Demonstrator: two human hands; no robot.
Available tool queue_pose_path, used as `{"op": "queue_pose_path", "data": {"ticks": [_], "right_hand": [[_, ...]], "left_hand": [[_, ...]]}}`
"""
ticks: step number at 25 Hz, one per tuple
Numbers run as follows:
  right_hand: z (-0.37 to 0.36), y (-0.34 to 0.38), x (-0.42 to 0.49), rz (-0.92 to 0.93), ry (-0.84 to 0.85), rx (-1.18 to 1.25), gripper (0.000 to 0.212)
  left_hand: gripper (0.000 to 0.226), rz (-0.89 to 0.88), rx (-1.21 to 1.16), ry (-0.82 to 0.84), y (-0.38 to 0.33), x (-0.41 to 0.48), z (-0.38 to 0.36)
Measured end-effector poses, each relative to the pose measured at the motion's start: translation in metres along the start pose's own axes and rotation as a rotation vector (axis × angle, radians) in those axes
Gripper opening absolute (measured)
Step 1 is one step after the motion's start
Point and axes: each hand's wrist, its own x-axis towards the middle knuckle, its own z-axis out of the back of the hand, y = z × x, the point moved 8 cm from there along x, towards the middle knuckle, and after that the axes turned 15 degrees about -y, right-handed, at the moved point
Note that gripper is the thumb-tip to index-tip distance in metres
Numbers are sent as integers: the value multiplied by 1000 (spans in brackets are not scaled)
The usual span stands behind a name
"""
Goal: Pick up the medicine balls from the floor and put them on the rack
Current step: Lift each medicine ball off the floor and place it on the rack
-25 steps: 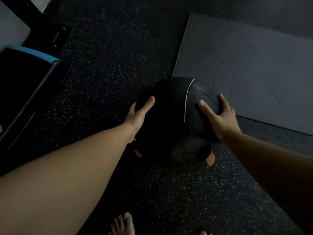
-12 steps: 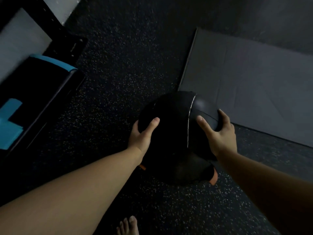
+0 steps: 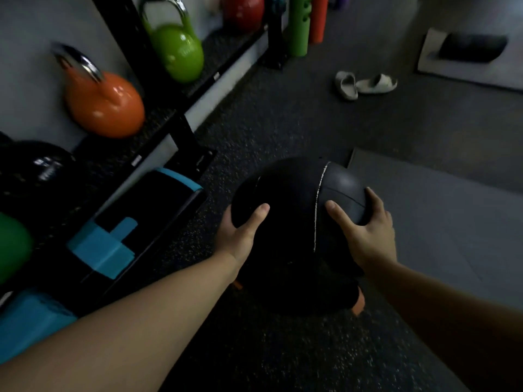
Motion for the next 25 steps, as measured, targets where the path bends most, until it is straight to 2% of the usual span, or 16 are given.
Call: {"op": "queue_pose_path", "data": {"ticks": [3, 9, 15, 19, 22, 25], "right_hand": [[27, 120, 1, 112, -29, 84, 123], [111, 399, -31, 353, -34, 271, 129], [214, 659, -128, 567, 2, 530, 127], [265, 795, -219, 699, 80, 692, 121], [279, 873, -288, 782, 172, 785, 119], [266, 927, -358, 829, 269, 869, 119]], "left_hand": [[129, -120, -68, -40, -117, -14, 39], [90, -407, -247, -198, -376, -92, 150], [101, -632, -327, -406, -604, -231, 314], [128, -780, -353, -537, -706, -340, 433], [119, -890, -332, -674, -748, -405, 517], [108, -951, -332, -792, -761, -447, 597]]}}
